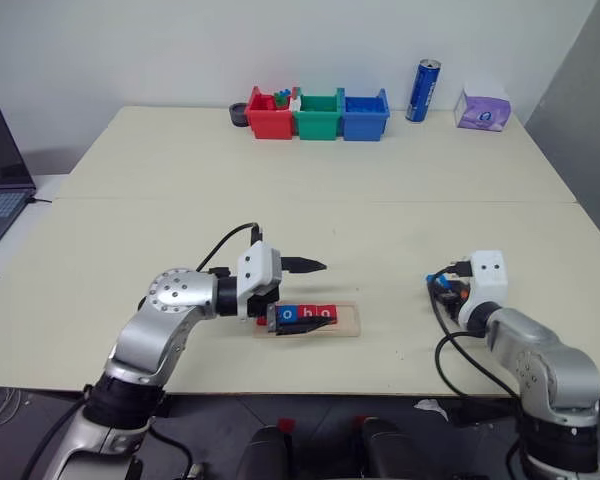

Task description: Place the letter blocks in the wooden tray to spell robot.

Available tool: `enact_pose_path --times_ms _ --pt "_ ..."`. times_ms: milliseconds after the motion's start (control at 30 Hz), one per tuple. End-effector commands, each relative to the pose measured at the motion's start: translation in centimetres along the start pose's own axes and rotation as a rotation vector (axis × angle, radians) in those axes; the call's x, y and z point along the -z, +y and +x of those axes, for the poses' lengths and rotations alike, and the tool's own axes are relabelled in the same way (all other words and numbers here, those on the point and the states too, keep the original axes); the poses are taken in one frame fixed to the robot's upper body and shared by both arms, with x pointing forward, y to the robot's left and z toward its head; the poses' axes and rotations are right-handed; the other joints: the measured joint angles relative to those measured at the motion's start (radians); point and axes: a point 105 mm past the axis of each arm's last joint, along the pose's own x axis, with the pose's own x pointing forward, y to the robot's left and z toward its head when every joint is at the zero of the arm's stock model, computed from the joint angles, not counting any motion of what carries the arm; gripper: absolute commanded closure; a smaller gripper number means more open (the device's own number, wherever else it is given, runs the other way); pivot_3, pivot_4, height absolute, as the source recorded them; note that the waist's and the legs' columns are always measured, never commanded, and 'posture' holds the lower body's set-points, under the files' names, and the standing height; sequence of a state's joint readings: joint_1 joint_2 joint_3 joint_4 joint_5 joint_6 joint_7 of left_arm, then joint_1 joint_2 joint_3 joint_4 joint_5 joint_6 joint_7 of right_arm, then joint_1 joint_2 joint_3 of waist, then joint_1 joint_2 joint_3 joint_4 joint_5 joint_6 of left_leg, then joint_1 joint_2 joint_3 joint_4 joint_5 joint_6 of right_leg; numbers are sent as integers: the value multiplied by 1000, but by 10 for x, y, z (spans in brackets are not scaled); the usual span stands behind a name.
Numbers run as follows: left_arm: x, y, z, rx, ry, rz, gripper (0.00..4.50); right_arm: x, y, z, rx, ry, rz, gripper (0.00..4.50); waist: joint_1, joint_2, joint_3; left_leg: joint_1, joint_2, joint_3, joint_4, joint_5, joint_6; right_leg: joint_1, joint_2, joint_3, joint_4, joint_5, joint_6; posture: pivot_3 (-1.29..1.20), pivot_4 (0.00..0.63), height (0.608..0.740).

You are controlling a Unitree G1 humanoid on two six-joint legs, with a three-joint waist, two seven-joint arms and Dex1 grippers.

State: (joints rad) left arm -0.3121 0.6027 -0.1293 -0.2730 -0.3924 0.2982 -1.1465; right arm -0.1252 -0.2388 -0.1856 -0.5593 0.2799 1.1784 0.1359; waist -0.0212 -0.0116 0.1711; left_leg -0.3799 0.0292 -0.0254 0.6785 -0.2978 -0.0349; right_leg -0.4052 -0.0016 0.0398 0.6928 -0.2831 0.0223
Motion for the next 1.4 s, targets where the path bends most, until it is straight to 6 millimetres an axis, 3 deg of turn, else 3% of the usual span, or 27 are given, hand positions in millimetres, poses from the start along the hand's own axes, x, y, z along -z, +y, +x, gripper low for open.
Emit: enact_pose_path --times_ms 33,167,300,433,633,733,900,1033,1100,1167,1400 --pt "-12 -4 -5 -3 -25 34 0 23 19 -17 10 95 -3 3041 0 -2 -1 0 0 1 0 0 0 0 0 0 -1 0 1 0 150 740" --pt "-12 -7 -4 -9 -31 28 0 33 35 -27 1 137 -5 3041 -6 -7 -5 0 0 0 0 0 0 0 2 0 -3 0 1 0 150 740" --pt "-13 -9 -3 -7 -34 23 0 31 46 -29 -30 139 -16 3041 -10 -7 -5 0 1 0 -1 0 0 0 3 0 -4 0 0 0 150 740" --pt "-13 -8 -2 -6 -35 24 0 32 48 -28 -42 156 -4 3041 -12 -8 -5 0 1 0 -2 0 1 0 4 0 -4 0 0 0 150 740" --pt "-13 -7 0 -5 -40 26 0 28 51 -29 -99 149 -7 1017 -12 -9 -6 0 1 0 -2 0 1 0 4 0 -5 0 0 0 150 740" --pt "-12 -7 0 -5 -41 25 0 12 44 -29 -100 90 -23 18 -12 -9 -6 0 1 0 -2 0 1 0 4 1 -5 0 0 0 150 740" --pt "-11 -5 0 -10 -44 25 0 -48 25 -33 -142 -112 -165 18 -12 -7 -5 -1 0 1 -2 0 1 -1 3 1 -7 0 1 0 150 740" --pt "-12 -3 1 -10 -52 22 0 -75 25 -39 -383 -232 -284 18 -11 -7 -5 -2 0 1 -3 0 1 0 5 -1 -11 0 0 0 150 740" --pt "-12 -3 3 0 -59 18 0 -63 30 -46 -584 -239 -449 18 -6 -7 -4 -3 0 1 -4 -2 3 0 5 -1 -13 2 -4 0 150 740" --pt "-12 -3 5 10 -66 16 0 -37 24 -49 -732 -172 -588 18 -3 -7 -4 -4 -1 2 -3 -4 8 0 3 -3 -13 2 -3 0 150 740" --pt "-14 -1 9 8 -83 18 0 -19 7 -31 -861 -116 -629 18 -12 -9 -3 -2 -1 4 -1 -6 11 0 1 1 -12 2 -2 0 150 740"
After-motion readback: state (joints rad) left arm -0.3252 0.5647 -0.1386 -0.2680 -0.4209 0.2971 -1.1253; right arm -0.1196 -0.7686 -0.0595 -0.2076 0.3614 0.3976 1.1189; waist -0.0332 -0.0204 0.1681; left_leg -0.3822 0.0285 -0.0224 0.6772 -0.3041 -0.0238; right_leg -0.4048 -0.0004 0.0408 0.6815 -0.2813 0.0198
